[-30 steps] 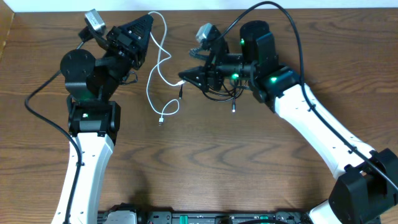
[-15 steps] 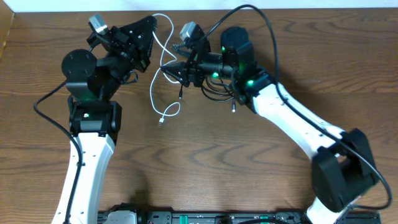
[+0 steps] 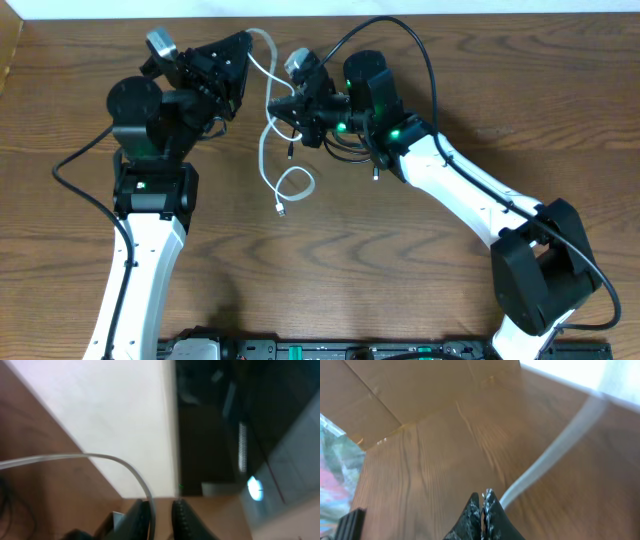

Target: Untangle cables

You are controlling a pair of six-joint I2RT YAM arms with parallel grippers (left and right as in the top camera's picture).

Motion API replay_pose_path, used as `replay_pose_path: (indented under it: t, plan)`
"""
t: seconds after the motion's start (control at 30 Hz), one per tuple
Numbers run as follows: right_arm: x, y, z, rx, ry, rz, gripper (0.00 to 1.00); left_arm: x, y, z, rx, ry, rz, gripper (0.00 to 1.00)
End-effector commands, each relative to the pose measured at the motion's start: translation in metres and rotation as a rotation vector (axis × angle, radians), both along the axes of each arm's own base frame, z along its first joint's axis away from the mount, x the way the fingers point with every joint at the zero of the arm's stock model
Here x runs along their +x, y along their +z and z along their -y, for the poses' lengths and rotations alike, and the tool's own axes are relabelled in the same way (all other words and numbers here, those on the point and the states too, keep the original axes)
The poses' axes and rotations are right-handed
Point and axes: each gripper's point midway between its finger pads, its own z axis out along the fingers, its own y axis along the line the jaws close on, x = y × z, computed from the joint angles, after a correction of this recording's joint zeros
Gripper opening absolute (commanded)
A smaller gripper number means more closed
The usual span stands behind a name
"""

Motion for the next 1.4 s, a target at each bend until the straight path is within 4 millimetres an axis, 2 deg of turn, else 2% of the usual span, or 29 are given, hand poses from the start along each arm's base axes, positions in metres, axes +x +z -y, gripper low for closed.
replay_pose_path:
  t: [0.0, 0.13, 0.2, 0.27, 0.3, 0.43, 0.63, 0.77, 0.83, 0.93, 1.03, 1.1, 1.17, 1.27, 1.37]
  plan:
    - [0.008, -0.005, 0.018, -0.03, -0.038, -0.043, 0.01, 0.004, -0.008, -0.017, 0.158, 0.099, 0.012, 0.36]
    - [0.014, 0.002, 0.037, -0.048, -0.076, -0.075, 0.01, 0.004, -0.036, -0.028, 0.25, 0.149, -0.076, 0.68]
    - [0.018, 0.011, 0.048, -0.057, -0.098, -0.091, 0.01, 0.002, -0.045, -0.03, 0.308, 0.149, -0.092, 0.79]
    - [0.022, 0.025, 0.06, -0.059, -0.122, -0.097, 0.01, 0.001, -0.052, -0.031, 0.351, 0.142, -0.103, 0.85]
    - [0.027, 0.045, 0.073, -0.054, -0.149, -0.092, 0.01, -0.001, -0.058, -0.032, 0.393, 0.132, -0.113, 0.88]
    - [0.04, 0.095, 0.103, -0.013, -0.223, -0.07, 0.01, -0.006, -0.072, -0.033, 0.414, 0.122, -0.168, 0.89]
    - [0.058, 0.189, 0.158, 0.103, -0.354, 0.05, 0.01, -0.016, -0.095, -0.033, 0.424, 0.1, -0.271, 0.9]
    - [0.073, 0.232, 0.208, 0.148, -0.485, 0.122, 0.01, -0.025, -0.109, -0.033, 0.466, 0.072, -0.321, 0.89]
    - [0.083, 0.244, 0.239, 0.158, -0.566, 0.144, 0.01, -0.028, -0.114, -0.029, 0.515, 0.039, -0.316, 0.89]
    - [0.099, 0.248, 0.292, 0.16, -0.714, 0.151, 0.01, -0.032, -0.115, -0.016, 0.598, -0.027, -0.269, 0.89]
    - [0.113, 0.239, 0.347, 0.135, -0.863, 0.14, 0.01, -0.035, -0.115, 0.0, 0.649, -0.084, -0.23, 0.9]
    - [0.122, 0.226, 0.389, 0.098, -0.968, 0.131, 0.01, -0.039, -0.115, 0.015, 0.662, -0.125, -0.212, 0.9]
    - [0.129, 0.218, 0.416, 0.07, -1.038, 0.134, 0.01, -0.042, -0.115, 0.025, 0.683, -0.158, -0.192, 0.9]
    - [0.142, 0.197, 0.466, -0.015, -1.18, 0.148, 0.01, -0.048, -0.115, 0.042, 0.722, -0.215, -0.153, 0.9]
    - [0.154, 0.175, 0.507, -0.121, -1.306, 0.167, 0.01, -0.053, -0.115, 0.056, 0.761, -0.264, -0.114, 0.9]
